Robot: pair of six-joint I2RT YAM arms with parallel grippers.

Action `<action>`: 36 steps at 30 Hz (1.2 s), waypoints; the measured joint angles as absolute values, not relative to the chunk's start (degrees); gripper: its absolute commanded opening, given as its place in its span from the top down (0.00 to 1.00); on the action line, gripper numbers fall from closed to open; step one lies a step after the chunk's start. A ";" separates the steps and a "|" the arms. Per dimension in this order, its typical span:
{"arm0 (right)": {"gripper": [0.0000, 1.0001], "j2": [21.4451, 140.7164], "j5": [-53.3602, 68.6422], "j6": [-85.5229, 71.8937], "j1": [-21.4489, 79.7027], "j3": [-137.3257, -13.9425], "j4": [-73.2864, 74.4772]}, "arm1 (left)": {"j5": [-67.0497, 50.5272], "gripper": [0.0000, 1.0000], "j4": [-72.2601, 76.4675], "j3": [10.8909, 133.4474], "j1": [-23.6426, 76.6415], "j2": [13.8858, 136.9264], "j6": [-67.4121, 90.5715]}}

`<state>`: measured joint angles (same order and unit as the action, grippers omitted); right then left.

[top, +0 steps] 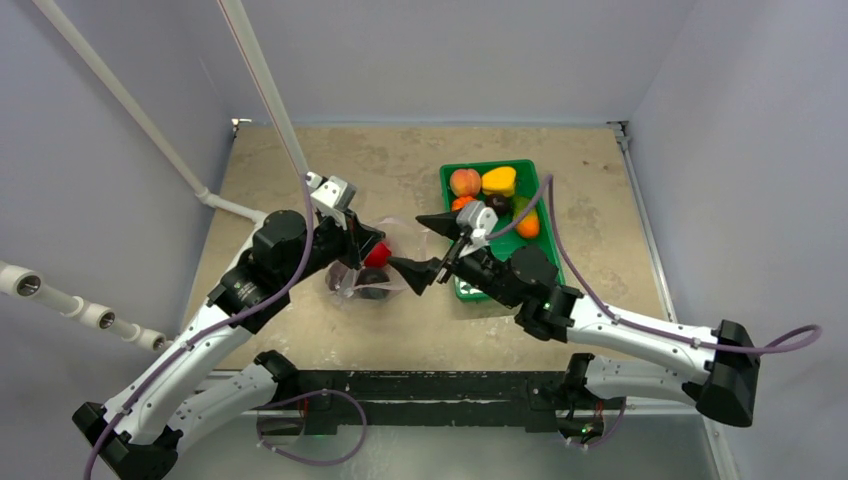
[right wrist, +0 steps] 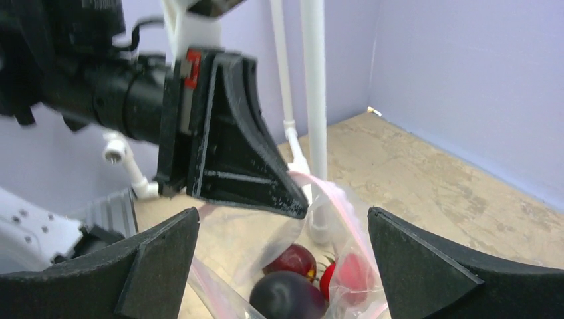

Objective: Place the food in the zip-top bag and seal the zipper
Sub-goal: Place the fake vegetable in the zipper food storage bag, then adjust the zipper food storage bag at the center of the board.

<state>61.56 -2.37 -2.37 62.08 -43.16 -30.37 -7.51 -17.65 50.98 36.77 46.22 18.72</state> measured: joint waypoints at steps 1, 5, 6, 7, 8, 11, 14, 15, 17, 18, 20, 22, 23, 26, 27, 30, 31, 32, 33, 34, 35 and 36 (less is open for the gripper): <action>0.01 60.71 -3.22 -3.33 62.08 -43.16 -30.26 | -7.51 1.00 -17.65 50.98 36.77 46.22 18.70; 0.01 56.77 -8.64 -9.34 62.08 -43.16 -29.36 | -7.51 1.00 -17.65 50.98 36.77 46.22 18.59; 0.01 55.96 -9.85 -10.90 62.08 -43.16 -28.88 | -7.51 1.00 -17.65 50.98 36.77 46.22 18.57; 0.01 55.27 -10.76 -12.43 62.02 -43.16 -28.27 | -7.51 1.00 -17.65 50.98 36.77 46.22 18.55; 0.01 54.52 -11.84 -14.59 62.00 -43.16 -27.09 | -7.51 1.00 -17.65 50.98 36.77 46.22 18.48; 0.01 54.08 -13.02 -18.02 61.98 -43.24 -24.84 | -7.51 1.00 -17.65 50.98 36.77 46.22 18.41; 0.03 54.08 -14.74 -24.05 61.98 -43.33 -19.88 | -7.49 1.00 -17.65 50.98 36.77 46.22 18.41; 0.05 54.08 -15.33 -26.00 61.98 -43.35 -18.35 | -7.46 1.00 -17.65 50.98 36.77 46.22 18.41; 0.09 54.06 -15.97 -31.07 61.98 -43.40 -14.74 | -7.42 1.00 -17.65 50.96 36.77 46.22 18.41; 0.12 54.04 -16.05 -33.82 61.98 -43.40 -12.84 | -7.40 1.00 -17.65 50.96 36.77 46.22 18.41; 0.18 54.02 -16.03 -38.39 61.98 -43.42 -9.82 | -7.29 1.00 -17.65 50.96 36.77 46.22 18.41; 0.21 54.02 -16.16 -42.30 61.98 -43.42 -7.44 | -7.27 1.00 -17.65 50.96 36.77 46.22 18.41; 0.23 54.06 -16.21 -44.01 61.98 -43.42 -6.66 | -7.25 1.00 -17.65 50.96 36.77 46.22 18.41; 0.26 55.55 -15.97 -48.36 61.98 -44.10 -4.67 | -7.22 1.00 -17.67 50.96 36.77 46.22 18.41; 0.28 56.77 -15.88 -49.89 61.98 -44.58 -3.92 | -7.20 1.00 -17.67 50.96 36.77 46.22 18.41; 0.33 60.58 -15.46 -53.54 61.98 -45.10 -2.15 | -7.14 1.00 -17.72 50.96 36.77 46.24 18.41; 0.34 61.63 -15.40 -54.72 61.98 -45.10 -1.15 | -7.07 1.00 -17.74 50.96 36.77 46.24 18.41; 0.36 62.37 -15.35 -55.72 61.98 -45.08 -0.40 | -7.03 1.00 -17.74 50.96 36.77 46.24 18.41; 0.38 62.81 -15.33 -56.64 61.98 -45.04 0.05 | -7.03 1.00 -17.76 50.96 36.77 46.24 18.41; 0.40 63.09 -15.35 -57.45 61.98 -45.01 0.32 | -7.03 1.00 -17.74 50.96 36.77 46.24 18.41; 0.43 63.16 -15.35 -58.11 61.98 -45.01 0.49 | -7.01 1.00 -17.76 50.96 36.77 46.24 18.41; 0.46 63.16 -15.35 -58.81 61.98 -45.01 0.56 | -6.98 1.00 -17.76 50.96 36.77 46.22 18.41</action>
